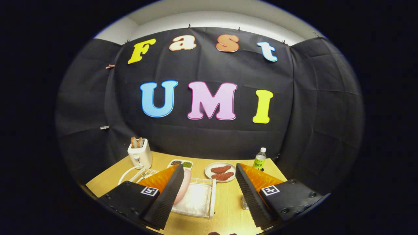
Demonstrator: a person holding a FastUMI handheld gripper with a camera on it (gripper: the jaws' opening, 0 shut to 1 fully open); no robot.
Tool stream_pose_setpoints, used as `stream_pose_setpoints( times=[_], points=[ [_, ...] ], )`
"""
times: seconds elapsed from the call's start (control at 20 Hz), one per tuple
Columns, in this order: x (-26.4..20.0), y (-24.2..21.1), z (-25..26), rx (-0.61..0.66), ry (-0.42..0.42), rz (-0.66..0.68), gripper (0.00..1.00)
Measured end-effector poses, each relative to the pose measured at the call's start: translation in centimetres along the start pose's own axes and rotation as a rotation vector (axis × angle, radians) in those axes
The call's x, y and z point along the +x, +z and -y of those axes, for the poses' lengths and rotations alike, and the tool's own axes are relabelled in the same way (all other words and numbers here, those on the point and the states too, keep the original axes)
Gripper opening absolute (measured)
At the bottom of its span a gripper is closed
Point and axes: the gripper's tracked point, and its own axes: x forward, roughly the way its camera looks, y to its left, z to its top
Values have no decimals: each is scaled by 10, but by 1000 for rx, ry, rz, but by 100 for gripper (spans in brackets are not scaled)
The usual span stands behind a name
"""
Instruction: Take the plate from the dish rack, then take the spoon from the basket and place it into the plate.
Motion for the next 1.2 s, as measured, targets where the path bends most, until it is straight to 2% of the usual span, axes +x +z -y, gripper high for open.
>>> stream_pose_setpoints(
  times=[0.3,0.7,0.8,0.85,0.9,1.0,1.1,1.15,1.2],
  points=[
    [55,-35,-46,-80,64,-163,98],
    [124,-98,-62,-88,3,-364,97],
    [133,-114,-61,-67,-28,-408,91],
    [137,-122,-59,-51,-49,-431,84],
    [141,-128,-57,-34,-65,-450,81],
    [147,-137,-56,0,-84,-477,69],
    [150,-143,-57,27,-93,-497,54],
    [151,-146,-60,41,-92,-507,43],
    [152,-150,-62,53,-96,-521,40]
  ],
)
